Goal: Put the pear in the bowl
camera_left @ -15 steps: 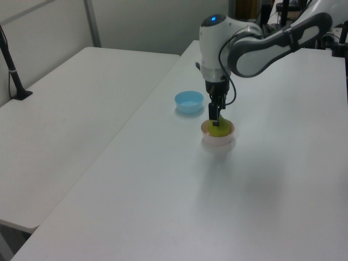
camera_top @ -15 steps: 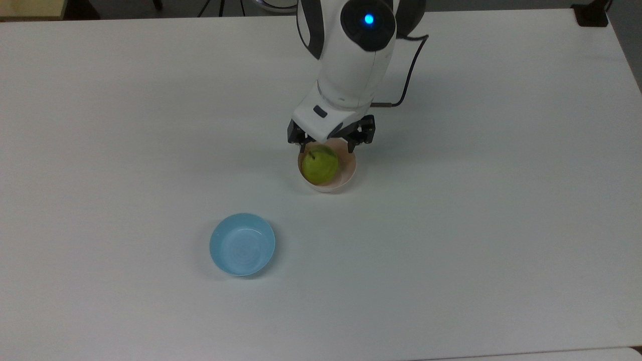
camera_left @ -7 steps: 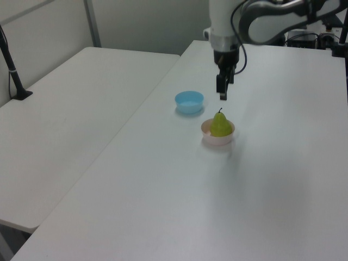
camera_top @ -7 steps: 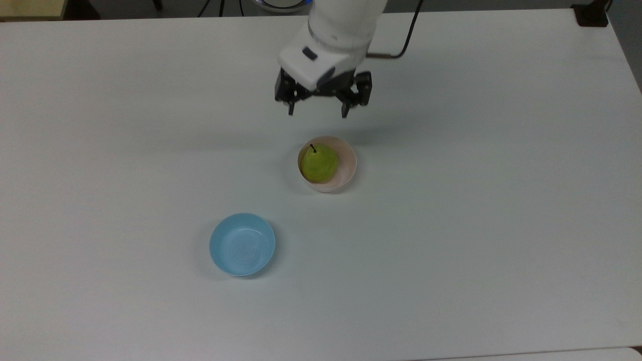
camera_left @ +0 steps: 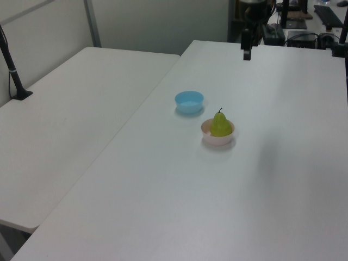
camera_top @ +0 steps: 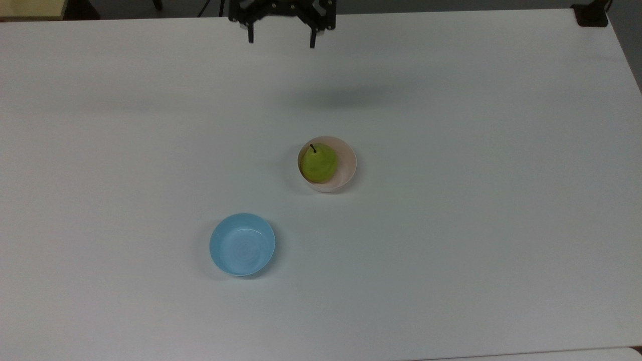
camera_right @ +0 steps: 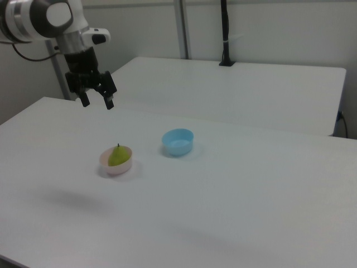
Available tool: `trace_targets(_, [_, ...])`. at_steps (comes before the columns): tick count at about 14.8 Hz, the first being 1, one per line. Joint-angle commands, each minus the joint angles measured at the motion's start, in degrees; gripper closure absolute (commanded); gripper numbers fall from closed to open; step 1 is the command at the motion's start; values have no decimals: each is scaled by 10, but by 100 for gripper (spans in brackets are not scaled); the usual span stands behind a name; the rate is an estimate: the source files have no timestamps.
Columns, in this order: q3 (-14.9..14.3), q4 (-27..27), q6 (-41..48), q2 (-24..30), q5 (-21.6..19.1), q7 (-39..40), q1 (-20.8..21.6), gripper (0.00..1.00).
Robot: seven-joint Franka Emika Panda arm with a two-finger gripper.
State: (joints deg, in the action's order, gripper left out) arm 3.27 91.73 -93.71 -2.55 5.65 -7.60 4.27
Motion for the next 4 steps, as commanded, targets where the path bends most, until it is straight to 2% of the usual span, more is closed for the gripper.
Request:
trace_targets(1, [-8,15,17,19,-11,10,2,0])
trace_targets(4, [-11,15,19,19,-12,10,0,0])
